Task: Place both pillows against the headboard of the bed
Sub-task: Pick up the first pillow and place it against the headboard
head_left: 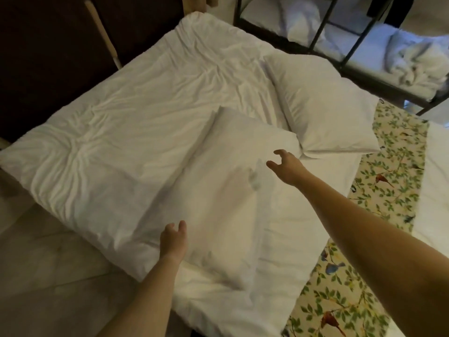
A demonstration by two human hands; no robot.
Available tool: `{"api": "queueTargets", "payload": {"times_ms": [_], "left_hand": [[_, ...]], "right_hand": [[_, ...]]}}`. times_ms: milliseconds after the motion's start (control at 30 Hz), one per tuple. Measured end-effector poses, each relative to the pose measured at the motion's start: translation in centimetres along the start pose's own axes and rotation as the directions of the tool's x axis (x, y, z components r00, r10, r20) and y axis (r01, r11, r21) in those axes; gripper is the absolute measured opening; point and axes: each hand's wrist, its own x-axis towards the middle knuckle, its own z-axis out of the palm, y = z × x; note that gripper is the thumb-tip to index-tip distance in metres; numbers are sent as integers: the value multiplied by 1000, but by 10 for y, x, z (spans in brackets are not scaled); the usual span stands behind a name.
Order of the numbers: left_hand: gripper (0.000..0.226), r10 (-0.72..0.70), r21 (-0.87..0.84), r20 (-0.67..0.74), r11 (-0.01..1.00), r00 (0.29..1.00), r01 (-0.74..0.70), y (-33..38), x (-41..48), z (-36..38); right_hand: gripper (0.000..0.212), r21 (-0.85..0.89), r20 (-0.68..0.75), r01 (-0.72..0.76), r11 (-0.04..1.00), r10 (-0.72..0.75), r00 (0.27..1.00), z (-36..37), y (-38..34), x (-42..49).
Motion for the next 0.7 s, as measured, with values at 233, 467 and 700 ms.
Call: {"api": "queueTargets", "payload": {"times_ms": [233, 467, 700], "left_hand": [[69, -182, -89, -199, 982, 963, 168, -18, 36, 40], [87, -334, -277, -256, 925, 907, 262, -17, 77, 75], [84, -284, -318, -343, 932, 895, 174, 3, 122, 74]], "right_hand": [[69, -26, -7, -6, 1000, 6, 1000, 18, 23, 79], [74, -46, -63, -39, 998, 36, 997, 39, 29, 152], [65, -65, -77, -78, 995, 73, 994, 53, 16, 209]]}}
